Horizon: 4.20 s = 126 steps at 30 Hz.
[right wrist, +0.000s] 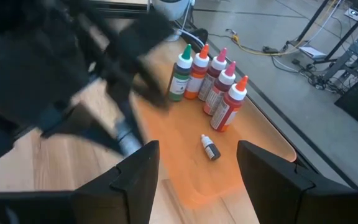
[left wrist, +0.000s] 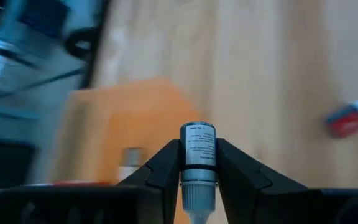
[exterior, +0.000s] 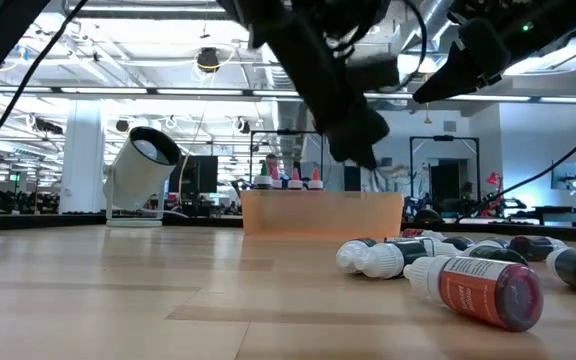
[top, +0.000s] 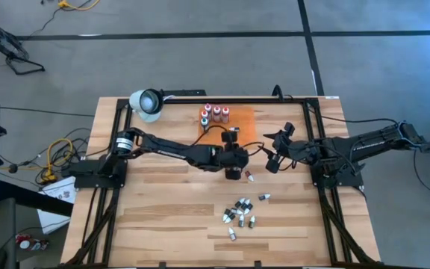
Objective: Pick & Place food coloring
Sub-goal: Put the blue small food coloring bottle into the orange bin, then put the red small food coloring bottle into the orange bin
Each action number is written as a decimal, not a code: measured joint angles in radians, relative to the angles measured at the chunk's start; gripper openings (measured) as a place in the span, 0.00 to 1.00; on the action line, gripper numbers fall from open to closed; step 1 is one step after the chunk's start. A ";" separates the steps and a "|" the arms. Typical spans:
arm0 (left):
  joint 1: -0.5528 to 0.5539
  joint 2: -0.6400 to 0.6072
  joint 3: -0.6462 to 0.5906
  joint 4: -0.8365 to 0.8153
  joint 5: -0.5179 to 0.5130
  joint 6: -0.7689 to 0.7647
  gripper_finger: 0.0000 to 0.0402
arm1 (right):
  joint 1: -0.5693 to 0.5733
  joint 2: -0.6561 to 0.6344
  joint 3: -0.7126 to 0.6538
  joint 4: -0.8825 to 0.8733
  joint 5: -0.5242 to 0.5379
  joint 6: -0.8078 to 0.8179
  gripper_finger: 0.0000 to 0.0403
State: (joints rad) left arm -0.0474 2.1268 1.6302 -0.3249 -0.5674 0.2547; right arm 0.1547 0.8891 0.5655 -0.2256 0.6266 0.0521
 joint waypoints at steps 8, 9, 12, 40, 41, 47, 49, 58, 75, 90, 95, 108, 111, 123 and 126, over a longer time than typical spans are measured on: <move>0.069 0.000 0.060 -0.080 -0.180 0.146 0.21 | 0.000 0.000 0.000 0.000 0.000 0.000 0.52; 0.085 0.001 0.059 -0.094 -0.179 0.146 0.21 | 0.000 0.000 0.000 0.000 -0.001 0.000 0.52; 0.133 0.001 0.058 -0.126 -0.177 0.111 0.21 | 0.000 0.000 0.000 0.000 -0.002 0.000 0.52; 0.190 -0.003 0.058 -0.260 -0.081 -0.031 0.36 | 0.000 0.000 0.000 0.000 -0.015 0.027 0.52; 0.178 -0.007 0.058 -0.271 -0.083 -0.033 0.36 | 0.000 0.000 0.000 0.000 -0.019 0.027 0.52; 0.094 -0.061 0.058 -0.412 -0.117 -0.112 0.35 | 0.000 0.000 0.000 0.001 -0.019 0.027 0.52; 0.063 -0.075 0.058 -0.481 -0.121 -0.162 0.35 | 0.000 0.000 0.000 -0.003 -0.019 0.027 0.52; -0.063 -0.092 0.048 -0.692 -0.124 -0.361 0.35 | 0.000 0.000 0.000 0.083 -0.028 0.027 0.52; -0.160 -0.092 -0.098 -1.177 -0.499 -0.797 0.35 | -0.047 0.128 0.000 0.168 -0.209 -0.017 0.52; -0.298 -0.138 -0.279 -0.972 -0.264 -1.047 0.35 | -0.101 0.259 0.133 0.207 -0.289 0.016 0.52; -0.349 -0.138 -0.283 -0.844 -0.299 -0.906 0.35 | -0.089 0.297 0.136 0.179 -0.290 0.121 0.52; -0.459 -0.138 -0.295 -0.809 -0.418 -0.886 0.35 | -0.056 0.466 0.135 -0.083 -0.353 0.491 0.52; -0.466 -0.138 -0.291 -0.809 -0.418 -0.891 0.35 | -0.055 0.498 0.135 -0.086 -0.391 0.578 0.52; -0.466 -0.138 -0.289 -0.801 -0.386 -0.941 0.35 | -0.034 0.605 0.135 -0.089 -0.427 0.663 0.52; -0.466 -0.138 -0.289 -0.800 -0.386 -0.937 0.35 | -0.045 0.621 0.136 -0.081 -0.449 0.651 0.52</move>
State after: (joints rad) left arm -0.5133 1.9888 1.3407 -1.1254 -0.9531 -0.6823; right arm 0.1093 1.5096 0.7013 -0.3069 0.1781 0.7033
